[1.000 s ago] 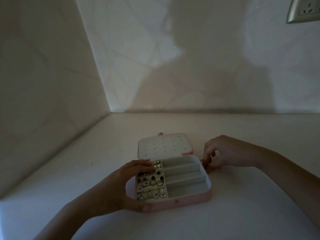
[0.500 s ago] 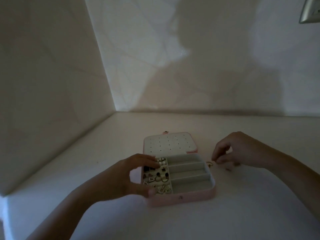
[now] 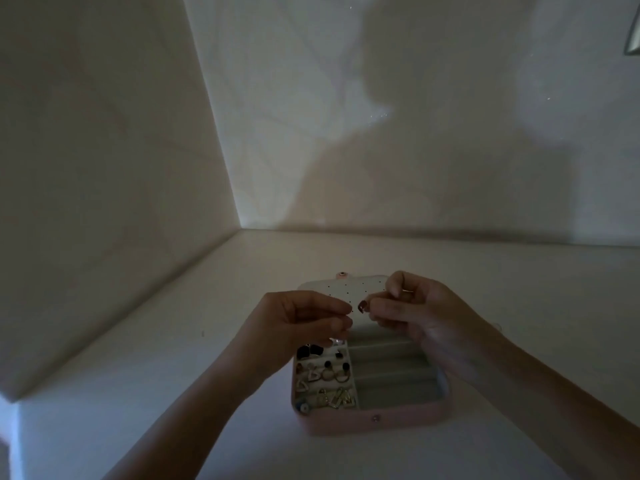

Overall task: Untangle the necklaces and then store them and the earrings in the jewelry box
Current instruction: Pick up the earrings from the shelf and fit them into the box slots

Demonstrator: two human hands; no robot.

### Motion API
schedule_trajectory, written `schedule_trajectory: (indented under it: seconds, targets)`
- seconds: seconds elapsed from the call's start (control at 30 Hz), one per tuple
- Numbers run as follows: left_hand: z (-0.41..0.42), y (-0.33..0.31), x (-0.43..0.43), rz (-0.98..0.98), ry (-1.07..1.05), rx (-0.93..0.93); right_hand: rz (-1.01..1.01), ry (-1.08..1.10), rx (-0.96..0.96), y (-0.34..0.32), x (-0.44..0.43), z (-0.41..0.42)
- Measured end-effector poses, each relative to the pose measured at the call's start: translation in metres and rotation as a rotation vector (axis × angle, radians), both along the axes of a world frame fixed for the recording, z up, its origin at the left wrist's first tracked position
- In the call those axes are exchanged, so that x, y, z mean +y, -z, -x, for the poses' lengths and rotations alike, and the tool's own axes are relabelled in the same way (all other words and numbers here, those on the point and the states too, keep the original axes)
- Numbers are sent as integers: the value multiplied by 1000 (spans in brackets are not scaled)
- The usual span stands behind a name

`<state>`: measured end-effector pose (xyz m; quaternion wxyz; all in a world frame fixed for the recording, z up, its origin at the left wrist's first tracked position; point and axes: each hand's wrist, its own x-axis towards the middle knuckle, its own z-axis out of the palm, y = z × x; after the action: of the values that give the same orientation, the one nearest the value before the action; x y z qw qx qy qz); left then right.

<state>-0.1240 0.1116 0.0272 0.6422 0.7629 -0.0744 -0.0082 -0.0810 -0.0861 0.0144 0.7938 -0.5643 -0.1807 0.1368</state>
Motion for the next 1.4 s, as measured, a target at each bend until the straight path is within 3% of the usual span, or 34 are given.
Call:
schedule_trajectory:
  seconds: [0.27,0.53,0.87,1.1,1.33,1.4]
  targets:
    - [7,0,-6,50,-3,-40,44,-15,-21,3,3,6]
    - [6,-3,-3,-100,1,-73,223,81,-162,-5,11,17]
    - [4,-6,1,20,97,-38,190,85,-205,-4,12,18]
    - [1,-5,-6,74,57,-11,208,177,-349,-1,12,18]
    - [-1,-4,-11,-21,-61,-170,283,311,-470,5,14,14]
    - [-2,-3,-10,21,-46,-136,293,315,-492,6,14,14]
